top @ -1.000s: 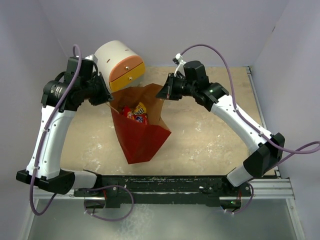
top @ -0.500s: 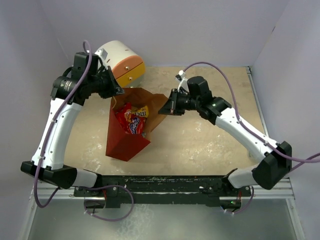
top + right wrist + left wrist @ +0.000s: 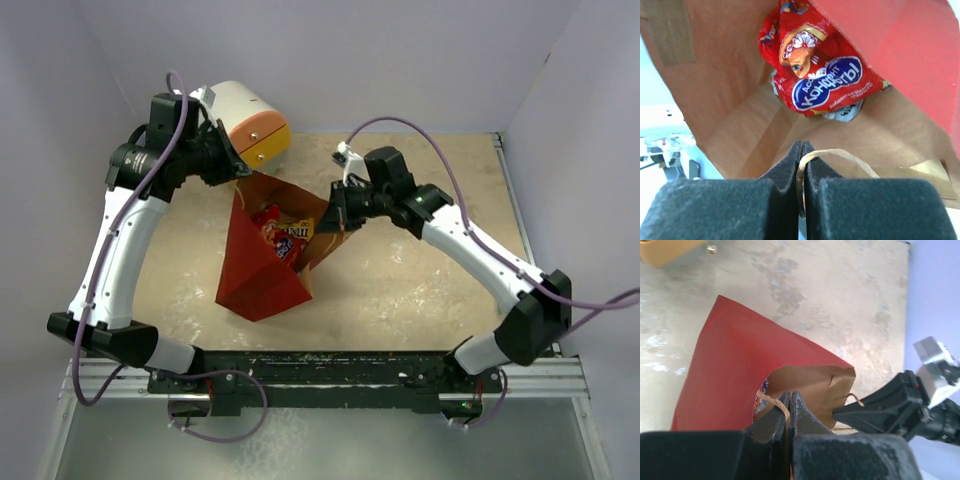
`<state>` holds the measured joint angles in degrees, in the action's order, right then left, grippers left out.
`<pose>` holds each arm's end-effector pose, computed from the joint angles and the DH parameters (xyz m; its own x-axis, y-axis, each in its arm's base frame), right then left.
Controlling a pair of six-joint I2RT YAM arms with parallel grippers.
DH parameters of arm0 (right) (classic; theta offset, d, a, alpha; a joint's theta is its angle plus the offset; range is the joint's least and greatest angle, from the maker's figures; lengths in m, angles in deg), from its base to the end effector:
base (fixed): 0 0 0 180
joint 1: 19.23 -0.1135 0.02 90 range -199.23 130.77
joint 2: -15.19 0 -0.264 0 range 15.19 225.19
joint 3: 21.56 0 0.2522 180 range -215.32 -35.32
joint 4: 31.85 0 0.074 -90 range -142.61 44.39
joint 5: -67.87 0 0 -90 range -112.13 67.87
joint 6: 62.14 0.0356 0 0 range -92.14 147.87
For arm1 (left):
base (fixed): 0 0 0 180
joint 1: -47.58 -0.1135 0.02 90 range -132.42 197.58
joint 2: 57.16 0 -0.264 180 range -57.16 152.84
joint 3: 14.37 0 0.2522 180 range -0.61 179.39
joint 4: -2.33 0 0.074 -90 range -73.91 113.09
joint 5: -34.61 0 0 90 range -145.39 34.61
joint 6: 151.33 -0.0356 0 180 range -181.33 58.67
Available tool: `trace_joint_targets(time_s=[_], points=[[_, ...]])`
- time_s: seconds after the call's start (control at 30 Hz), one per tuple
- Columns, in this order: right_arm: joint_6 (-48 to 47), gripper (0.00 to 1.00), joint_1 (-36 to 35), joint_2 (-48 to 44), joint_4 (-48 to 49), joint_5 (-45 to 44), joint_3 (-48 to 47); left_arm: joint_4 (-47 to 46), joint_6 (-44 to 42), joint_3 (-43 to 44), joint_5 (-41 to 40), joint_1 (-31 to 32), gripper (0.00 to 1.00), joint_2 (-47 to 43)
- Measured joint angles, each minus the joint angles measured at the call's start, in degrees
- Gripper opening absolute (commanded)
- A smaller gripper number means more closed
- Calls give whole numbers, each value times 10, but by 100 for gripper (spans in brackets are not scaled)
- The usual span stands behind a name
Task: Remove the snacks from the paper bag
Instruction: Adjust the paper bag at the center of the board.
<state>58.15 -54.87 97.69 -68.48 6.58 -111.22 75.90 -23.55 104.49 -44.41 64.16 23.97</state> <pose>0.2561 0.2047 0.3549 -0.7744 -0.0109 -0.6326 -0.5331 0.5496 0.6432 0.2540 -0.0827 0.4649 -0.7058 -0.4174 -0.5724 -0.0054 0.8112 -0.5848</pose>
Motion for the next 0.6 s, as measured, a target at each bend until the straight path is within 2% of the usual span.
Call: trace_joint_targets(time_s=[0.17, 0.4, 0.5, 0.6], points=[[-52, 3, -12, 73, 5, 35, -83, 38, -24, 55, -69, 0, 0, 40], [-66, 4, -67, 100, 31, 54, -97, 54, -76, 152, -66, 0, 0, 100], [-76, 7, -83, 92, 33, 54, -79, 41, -82, 154, -39, -1, 0, 112], [-103, 12, -82, 84, 3, 47, -56, 4, -69, 102, 0, -1, 0, 106]])
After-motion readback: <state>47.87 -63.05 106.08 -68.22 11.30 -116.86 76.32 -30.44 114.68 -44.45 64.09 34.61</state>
